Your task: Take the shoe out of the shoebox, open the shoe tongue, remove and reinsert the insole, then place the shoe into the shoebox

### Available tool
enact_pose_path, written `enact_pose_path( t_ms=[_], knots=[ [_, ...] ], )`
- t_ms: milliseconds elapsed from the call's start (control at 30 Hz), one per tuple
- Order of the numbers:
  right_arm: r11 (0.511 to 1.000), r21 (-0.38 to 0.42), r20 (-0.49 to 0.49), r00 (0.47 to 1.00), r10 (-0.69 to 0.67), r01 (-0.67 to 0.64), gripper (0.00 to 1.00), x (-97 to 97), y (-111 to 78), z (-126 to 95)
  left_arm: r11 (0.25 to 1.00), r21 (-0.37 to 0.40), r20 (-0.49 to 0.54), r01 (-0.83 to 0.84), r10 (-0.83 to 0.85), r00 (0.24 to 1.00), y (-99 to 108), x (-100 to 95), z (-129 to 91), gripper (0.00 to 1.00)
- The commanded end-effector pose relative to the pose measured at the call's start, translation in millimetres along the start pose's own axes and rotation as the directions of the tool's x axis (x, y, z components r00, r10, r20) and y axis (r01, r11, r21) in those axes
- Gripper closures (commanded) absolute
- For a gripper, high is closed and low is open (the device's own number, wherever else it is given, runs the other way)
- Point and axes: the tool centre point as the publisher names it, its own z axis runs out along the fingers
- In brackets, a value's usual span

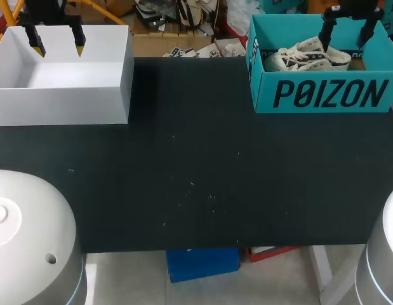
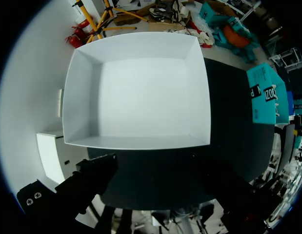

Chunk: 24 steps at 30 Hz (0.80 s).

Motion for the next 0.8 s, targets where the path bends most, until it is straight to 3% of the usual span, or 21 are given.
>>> enact_pose_path(
  t_ms=[33, 67, 100, 633, 800],
  knots=[
    [0.777, -0.133, 0.108, 0.788, -0.606, 0.615, 0.00, 10.7, -17.0, -14, 1.000, -0.002, 0.003, 0.002, -0.002, 1.000, 1, 0.6, -1, 0.00],
    [0.668, -0.099, 0.127, 0.675, -0.727, 0.738, 0.00, 13.0, -23.3, -18, 1.000, -0.002, 0.003, 0.002, -0.002, 1.000, 1, 0.6, -1, 0.00],
    [0.625, -0.048, 0.130, 0.625, -0.769, 0.779, 0.00, 12.0, -25.5, -20, 1.000, -0.002, 0.003, 0.002, -0.002, 1.000, 1, 0.6, -1, 0.00],
    [0.625, -0.048, 0.130, 0.625, -0.769, 0.779, 0.00, 12.0, -25.5, -20, 1.000, -0.002, 0.003, 0.002, -0.002, 1.000, 1, 0.6, -1, 0.00],
    [0.437, -0.054, 0.127, 0.440, -0.889, 0.898, 0.00, 19.9, -5.6, -23, 1.000, -0.002, 0.003, 0.002, -0.002, 1.000, 1, 0.6, -1, 0.00]
  ],
)
